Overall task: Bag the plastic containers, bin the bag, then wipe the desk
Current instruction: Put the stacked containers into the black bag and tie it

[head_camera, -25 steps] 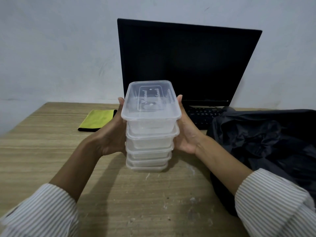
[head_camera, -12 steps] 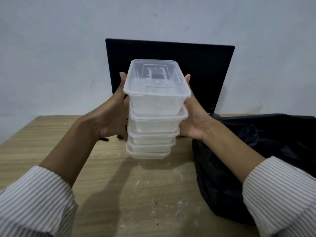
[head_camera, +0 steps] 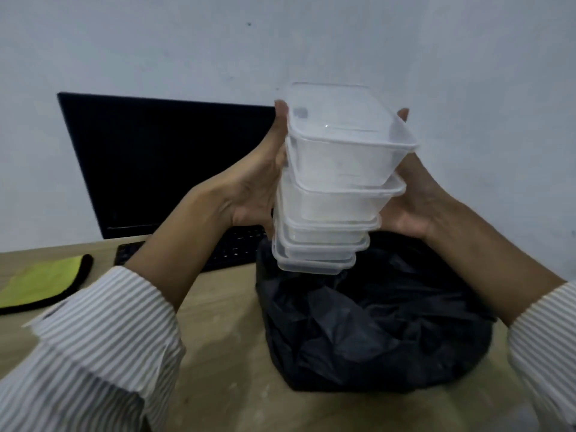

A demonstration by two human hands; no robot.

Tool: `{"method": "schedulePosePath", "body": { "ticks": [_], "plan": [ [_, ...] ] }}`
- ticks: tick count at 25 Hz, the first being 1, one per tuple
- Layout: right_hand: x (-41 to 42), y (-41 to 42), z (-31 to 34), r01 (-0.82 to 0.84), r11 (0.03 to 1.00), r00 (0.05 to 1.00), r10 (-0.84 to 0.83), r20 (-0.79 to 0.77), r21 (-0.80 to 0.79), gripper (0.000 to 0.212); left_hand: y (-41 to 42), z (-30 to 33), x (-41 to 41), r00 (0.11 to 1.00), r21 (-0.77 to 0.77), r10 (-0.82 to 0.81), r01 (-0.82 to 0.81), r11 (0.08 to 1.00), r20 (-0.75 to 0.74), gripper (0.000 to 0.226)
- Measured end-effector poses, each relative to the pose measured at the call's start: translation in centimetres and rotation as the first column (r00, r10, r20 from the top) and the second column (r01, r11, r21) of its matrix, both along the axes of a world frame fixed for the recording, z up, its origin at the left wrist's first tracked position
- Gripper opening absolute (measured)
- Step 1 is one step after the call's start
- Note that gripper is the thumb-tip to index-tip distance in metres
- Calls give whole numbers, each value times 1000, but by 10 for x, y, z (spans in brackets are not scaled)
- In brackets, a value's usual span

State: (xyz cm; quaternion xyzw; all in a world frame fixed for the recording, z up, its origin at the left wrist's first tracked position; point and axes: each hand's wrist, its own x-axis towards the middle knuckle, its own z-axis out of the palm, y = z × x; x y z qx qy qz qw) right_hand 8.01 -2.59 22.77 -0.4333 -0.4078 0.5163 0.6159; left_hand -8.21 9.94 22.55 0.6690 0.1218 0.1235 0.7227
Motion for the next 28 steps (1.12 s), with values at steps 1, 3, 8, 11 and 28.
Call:
{"method": "schedulePosePath", "body": {
  "ticks": [1,3,8,11,28],
  "plan": [
    [7,-11,1,115,993,993,-115,-10,-19,89,-6,1,13,999,-45,-45,45,998,-7,91],
    [26,-31,-5,204,978,978,-205,-29,-39,88,-24,-2,38,996,-68,-91,89,994,-24,85],
    [65,-69,-33,271,949,958,-282,-45,-161,86,-29,-40,94,971,-128,-216,203,971,-105,91],
    [81,-73,-58,254,941,956,-279,-90,-223,85,-29,-67,112,966,-173,-211,185,967,-150,87],
    [134,-39,-138,147,956,955,-204,-214,-253,84,1,-113,141,948,-187,-40,-20,982,-315,95]
  ]
}}
